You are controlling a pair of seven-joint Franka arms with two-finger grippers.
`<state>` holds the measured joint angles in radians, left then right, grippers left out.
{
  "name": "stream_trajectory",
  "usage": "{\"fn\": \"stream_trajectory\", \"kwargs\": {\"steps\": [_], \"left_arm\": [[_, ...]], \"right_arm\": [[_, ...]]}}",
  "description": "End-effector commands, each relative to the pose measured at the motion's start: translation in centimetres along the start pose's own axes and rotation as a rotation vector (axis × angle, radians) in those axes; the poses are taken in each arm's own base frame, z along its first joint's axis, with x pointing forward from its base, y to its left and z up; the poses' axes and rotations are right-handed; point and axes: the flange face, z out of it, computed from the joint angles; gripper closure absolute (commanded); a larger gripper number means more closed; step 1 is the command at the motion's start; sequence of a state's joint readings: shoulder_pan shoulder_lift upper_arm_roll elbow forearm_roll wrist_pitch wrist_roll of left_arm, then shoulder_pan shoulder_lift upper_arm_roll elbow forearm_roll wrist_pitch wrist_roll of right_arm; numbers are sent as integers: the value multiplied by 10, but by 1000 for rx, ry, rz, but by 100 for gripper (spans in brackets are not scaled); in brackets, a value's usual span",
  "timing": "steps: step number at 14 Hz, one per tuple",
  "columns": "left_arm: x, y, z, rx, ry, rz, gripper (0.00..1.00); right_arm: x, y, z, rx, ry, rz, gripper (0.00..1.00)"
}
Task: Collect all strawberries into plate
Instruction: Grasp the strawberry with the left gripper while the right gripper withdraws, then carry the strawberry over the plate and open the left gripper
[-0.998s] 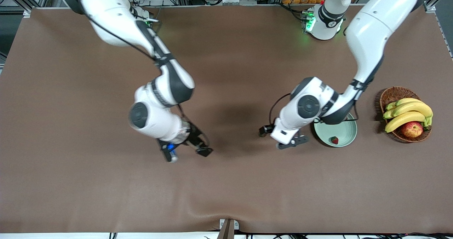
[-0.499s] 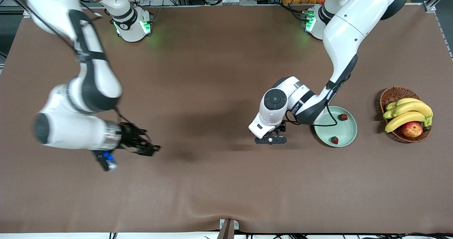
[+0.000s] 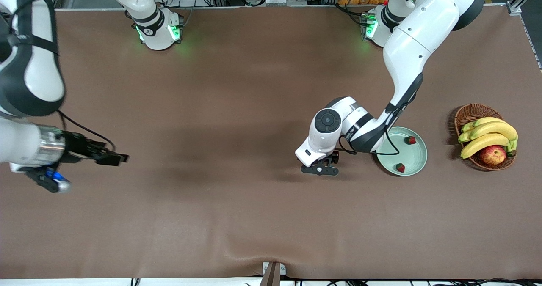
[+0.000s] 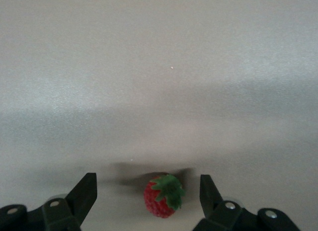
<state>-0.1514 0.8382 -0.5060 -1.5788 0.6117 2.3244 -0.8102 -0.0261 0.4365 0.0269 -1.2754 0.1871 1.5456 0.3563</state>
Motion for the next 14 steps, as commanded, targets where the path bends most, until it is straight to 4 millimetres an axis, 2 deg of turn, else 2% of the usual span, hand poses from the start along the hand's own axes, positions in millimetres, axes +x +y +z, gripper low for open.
{"fn": "stream_trajectory", "kwargs": {"steps": [1,4,7,9,11,12,14], "left_arm": [[2,7,1,1,22,29,21],[0,4,5,4,12,13,30],[-2,-1,10,8,1,15,39],[-4,-1,11,9,-2,13,49],[-4,-1,10,7,-6,4,50],[-7,0,12,9,-12,8,50],[-9,-2,13,12,-17,10,62]], "right_arm": [[-34,16,-49,-96,70,-111,0],[-73,25,-70,-85,137,-112,0],[-117,39,-63,-79,182,-112,0],[-135,40,-67,-93,181,-110,0],[-134,40,-76,-117,186,-114,0],[-125,39,-94,-106,214,-119,0],[-119,26,-112,-103,228,-120,0]]}}
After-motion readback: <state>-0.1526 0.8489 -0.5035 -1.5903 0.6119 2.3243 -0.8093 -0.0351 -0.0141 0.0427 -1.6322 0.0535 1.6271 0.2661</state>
